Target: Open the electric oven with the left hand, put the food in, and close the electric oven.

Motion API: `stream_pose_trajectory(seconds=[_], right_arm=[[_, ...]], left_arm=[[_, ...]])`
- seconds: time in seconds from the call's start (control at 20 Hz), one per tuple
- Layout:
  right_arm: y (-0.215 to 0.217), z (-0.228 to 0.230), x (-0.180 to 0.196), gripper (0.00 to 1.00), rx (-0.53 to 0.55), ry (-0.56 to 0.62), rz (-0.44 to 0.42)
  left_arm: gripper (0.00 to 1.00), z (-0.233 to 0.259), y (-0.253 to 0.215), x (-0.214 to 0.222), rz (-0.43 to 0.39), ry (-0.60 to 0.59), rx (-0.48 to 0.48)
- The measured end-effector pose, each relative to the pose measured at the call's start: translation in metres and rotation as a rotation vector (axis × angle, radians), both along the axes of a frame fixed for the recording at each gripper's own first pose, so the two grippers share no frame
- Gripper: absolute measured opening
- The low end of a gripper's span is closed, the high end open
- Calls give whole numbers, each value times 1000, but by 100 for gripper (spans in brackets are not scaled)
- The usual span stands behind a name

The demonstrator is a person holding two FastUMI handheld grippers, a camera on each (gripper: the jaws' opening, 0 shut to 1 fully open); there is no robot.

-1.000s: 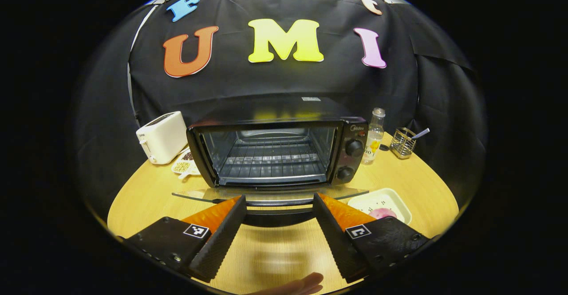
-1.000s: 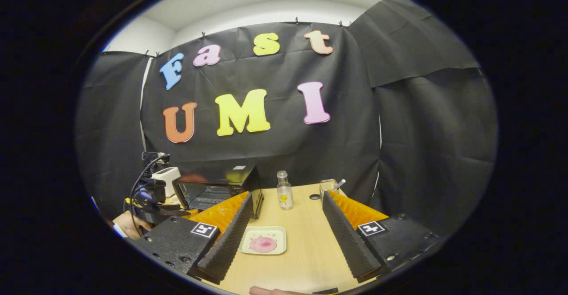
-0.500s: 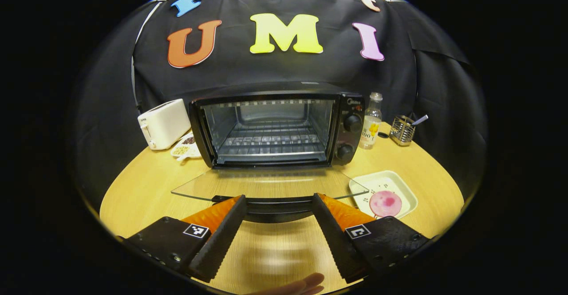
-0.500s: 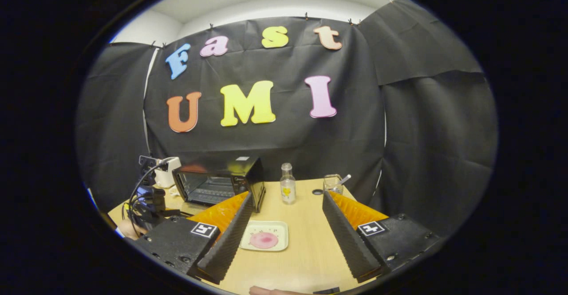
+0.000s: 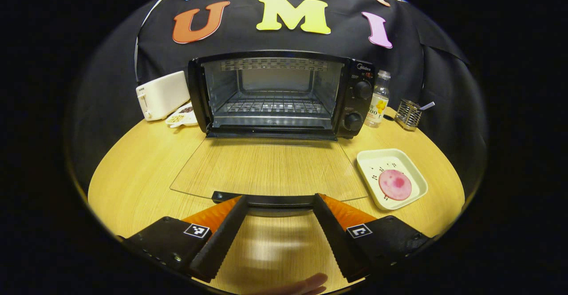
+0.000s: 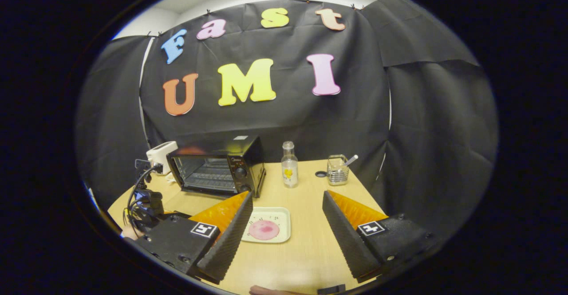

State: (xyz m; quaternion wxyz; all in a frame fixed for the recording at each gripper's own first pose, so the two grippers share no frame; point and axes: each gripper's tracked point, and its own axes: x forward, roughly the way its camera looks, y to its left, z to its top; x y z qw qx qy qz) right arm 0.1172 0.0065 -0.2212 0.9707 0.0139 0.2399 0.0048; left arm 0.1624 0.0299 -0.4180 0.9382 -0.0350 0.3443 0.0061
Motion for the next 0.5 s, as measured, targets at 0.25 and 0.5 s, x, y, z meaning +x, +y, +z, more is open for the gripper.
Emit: stream_pose_trajectory(seconds=[0.25,0.5], right_arm=[[-7,-41,23,96,-29,137,-14],[-22,-82,57,96,-58,279,-35]], left_arm=[[96,10,0,-4,-22,-42,16],[96,64,5,-16,-25,-187,31]])
